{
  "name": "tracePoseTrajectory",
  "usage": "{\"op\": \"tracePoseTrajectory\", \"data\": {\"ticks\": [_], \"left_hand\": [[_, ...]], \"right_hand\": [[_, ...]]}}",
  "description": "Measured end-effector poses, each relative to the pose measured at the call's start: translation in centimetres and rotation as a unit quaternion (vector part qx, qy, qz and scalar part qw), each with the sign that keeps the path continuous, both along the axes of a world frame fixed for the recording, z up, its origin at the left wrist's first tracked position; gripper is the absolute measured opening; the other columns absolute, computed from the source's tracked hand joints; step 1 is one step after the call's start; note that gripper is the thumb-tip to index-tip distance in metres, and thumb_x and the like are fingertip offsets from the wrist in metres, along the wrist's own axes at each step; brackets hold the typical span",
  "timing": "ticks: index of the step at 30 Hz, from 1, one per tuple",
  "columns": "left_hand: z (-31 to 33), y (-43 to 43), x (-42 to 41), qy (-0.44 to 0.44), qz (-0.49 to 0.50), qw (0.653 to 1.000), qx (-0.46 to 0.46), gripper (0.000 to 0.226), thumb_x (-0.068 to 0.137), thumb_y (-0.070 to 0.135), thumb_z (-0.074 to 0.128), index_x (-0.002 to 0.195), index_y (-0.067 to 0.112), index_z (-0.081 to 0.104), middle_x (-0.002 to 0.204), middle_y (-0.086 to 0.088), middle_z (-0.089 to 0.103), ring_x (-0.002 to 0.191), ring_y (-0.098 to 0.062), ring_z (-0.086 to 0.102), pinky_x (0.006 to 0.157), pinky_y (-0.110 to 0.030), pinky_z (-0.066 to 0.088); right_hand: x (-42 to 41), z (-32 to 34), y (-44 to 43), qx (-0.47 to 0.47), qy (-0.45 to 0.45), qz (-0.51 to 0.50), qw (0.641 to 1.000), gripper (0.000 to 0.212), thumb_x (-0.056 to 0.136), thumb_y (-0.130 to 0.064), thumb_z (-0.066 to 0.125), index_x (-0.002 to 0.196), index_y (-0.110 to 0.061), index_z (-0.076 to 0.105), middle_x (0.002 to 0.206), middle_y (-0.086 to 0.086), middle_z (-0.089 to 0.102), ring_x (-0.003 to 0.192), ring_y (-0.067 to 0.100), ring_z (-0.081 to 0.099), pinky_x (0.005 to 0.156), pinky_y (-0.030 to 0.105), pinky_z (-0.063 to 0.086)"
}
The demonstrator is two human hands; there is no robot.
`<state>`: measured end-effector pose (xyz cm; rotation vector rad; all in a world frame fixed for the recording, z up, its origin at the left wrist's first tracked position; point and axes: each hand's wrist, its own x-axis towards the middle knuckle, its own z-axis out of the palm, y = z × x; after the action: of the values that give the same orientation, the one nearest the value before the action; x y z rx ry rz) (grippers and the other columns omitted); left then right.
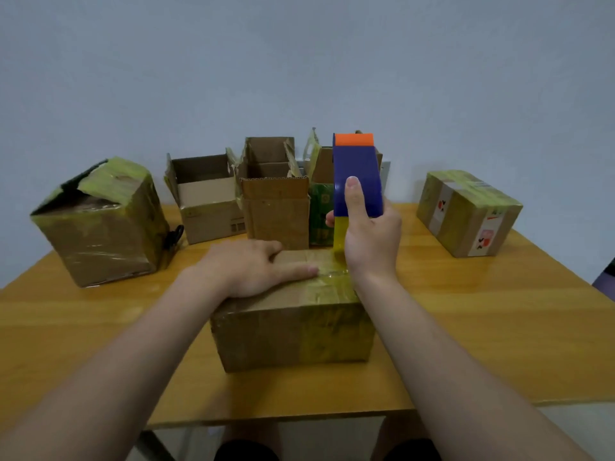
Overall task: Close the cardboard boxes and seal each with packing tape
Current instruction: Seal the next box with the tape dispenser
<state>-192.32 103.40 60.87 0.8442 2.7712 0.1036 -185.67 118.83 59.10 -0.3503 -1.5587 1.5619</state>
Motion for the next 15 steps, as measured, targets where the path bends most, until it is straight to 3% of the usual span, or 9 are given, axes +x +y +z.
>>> {"op": "tracePoseTrajectory", "data": {"ticks": [3, 5, 7, 9, 12, 14, 15], "left_hand": [[-0.2, -2.6, -0.9, -0.066, 0.051, 0.993, 0.084, 0.110, 0.061, 0.100, 0.047, 0.148, 0.033, 0.051, 0.133, 0.006, 0.061, 0.118, -0.020, 0.057, 0.093, -0.036, 0.050], [-0.7, -4.0, -1.4, -0.135, 0.052, 0.972, 0.185, 0.076, 0.069, 0.082, 0.065, 0.130, 0.036, 0.062, 0.119, 0.016, 0.061, 0.111, -0.013, 0.058, 0.087, -0.029, 0.048], [-1.1, -5.3, -1.6, -0.215, 0.045, 0.935, 0.277, 0.045, 0.076, 0.064, 0.072, 0.116, 0.044, 0.067, 0.118, 0.019, 0.061, 0.112, -0.008, 0.059, 0.088, -0.025, 0.049], [-2.2, -6.1, -1.6, -0.260, 0.040, 0.894, 0.363, 0.039, 0.081, 0.055, 0.072, 0.119, 0.047, 0.071, 0.129, 0.015, 0.063, 0.122, -0.011, 0.059, 0.102, -0.033, 0.050], [-4.6, -5.9, -1.1, -0.240, 0.072, 0.837, 0.487, 0.024, 0.099, 0.043, 0.060, 0.118, 0.046, 0.074, 0.140, 0.007, 0.061, 0.127, -0.020, 0.059, 0.109, -0.047, 0.048], [-4.9, -5.5, -1.0, -0.216, 0.099, 0.833, 0.500, 0.027, 0.107, 0.037, 0.050, 0.114, 0.045, 0.075, 0.136, 0.009, 0.061, 0.126, -0.021, 0.058, 0.109, -0.048, 0.047], [-4.3, -5.5, -1.0, -0.205, 0.095, 0.856, 0.466, 0.030, 0.109, 0.038, 0.046, 0.116, 0.046, 0.073, 0.134, 0.012, 0.061, 0.125, -0.018, 0.056, 0.108, -0.045, 0.044]], "right_hand": [[-0.1, 0.2, -0.2, 0.006, 0.001, 0.000, 1.000, 0.021, 0.092, -0.059, 0.061, 0.097, -0.039, 0.063, 0.096, -0.010, 0.072, 0.089, 0.022, 0.074, 0.079, 0.038, 0.063], [-0.1, 0.2, -0.3, 0.004, 0.005, 0.004, 1.000, 0.027, 0.091, -0.060, 0.060, 0.104, -0.036, 0.061, 0.101, -0.006, 0.072, 0.093, 0.022, 0.073, 0.077, 0.033, 0.063], [0.0, 0.2, -0.3, 0.005, 0.009, 0.009, 1.000, 0.032, 0.087, -0.063, 0.058, 0.105, -0.037, 0.060, 0.105, -0.004, 0.071, 0.095, 0.022, 0.073, 0.078, 0.032, 0.063], [0.0, 0.3, -0.3, 0.008, 0.008, 0.009, 1.000, 0.031, 0.084, -0.065, 0.057, 0.101, -0.039, 0.059, 0.104, -0.006, 0.071, 0.094, 0.022, 0.073, 0.076, 0.030, 0.063], [-0.4, 0.2, -0.2, 0.013, 0.001, 0.002, 1.000, 0.031, 0.087, -0.065, 0.057, 0.102, -0.038, 0.059, 0.103, -0.006, 0.071, 0.092, 0.022, 0.073, 0.075, 0.030, 0.063], [-0.7, 0.1, 0.0, 0.024, -0.004, -0.006, 1.000, 0.024, 0.092, -0.060, 0.059, 0.100, -0.038, 0.060, 0.102, -0.005, 0.072, 0.090, 0.021, 0.074, 0.076, 0.035, 0.064], [-0.8, 0.0, 0.0, 0.030, -0.005, -0.008, 1.000, 0.022, 0.094, -0.059, 0.060, 0.099, -0.038, 0.060, 0.101, -0.006, 0.072, 0.089, 0.021, 0.074, 0.078, 0.038, 0.064]]}}
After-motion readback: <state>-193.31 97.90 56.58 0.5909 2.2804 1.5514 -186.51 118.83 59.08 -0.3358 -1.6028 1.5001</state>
